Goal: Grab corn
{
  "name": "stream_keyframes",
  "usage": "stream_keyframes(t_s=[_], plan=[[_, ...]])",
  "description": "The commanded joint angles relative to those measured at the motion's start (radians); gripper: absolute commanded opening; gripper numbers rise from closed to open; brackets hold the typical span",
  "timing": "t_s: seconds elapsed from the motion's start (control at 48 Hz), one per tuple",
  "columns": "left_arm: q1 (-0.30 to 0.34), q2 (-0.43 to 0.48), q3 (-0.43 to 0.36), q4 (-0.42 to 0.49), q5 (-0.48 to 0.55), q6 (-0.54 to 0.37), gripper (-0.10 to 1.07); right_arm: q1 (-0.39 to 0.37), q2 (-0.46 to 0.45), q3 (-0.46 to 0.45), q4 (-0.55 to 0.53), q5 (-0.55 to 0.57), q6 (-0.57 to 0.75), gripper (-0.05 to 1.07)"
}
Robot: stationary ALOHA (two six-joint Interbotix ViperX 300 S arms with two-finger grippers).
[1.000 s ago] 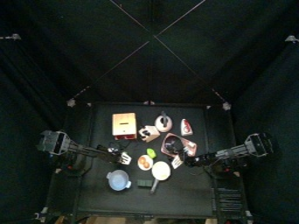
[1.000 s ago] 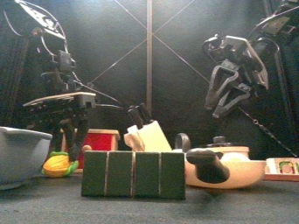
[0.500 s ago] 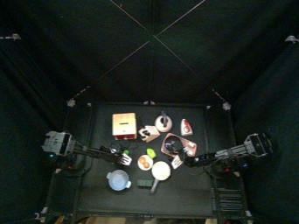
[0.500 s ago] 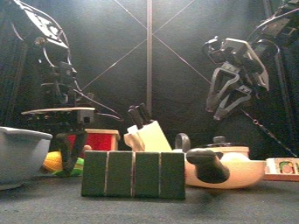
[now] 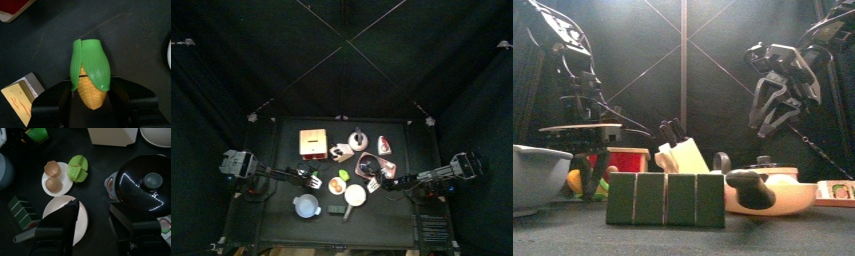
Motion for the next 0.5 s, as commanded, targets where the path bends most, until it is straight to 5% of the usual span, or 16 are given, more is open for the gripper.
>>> stream_keyframes(t_s=[0.0, 0.479], plan=[[-0.003, -0.026, -0.012, 0.006, 0.003, 0.000, 0.71, -0.005, -0.009, -0.009, 0.003, -0.003, 0.002, 0.80], [-0.097, -0.189, 0.043, 0.041, 0.069, 0.003, 0.71, -0.005, -0.009, -0.017, 0.008, -0.003, -0.002, 0.80]])
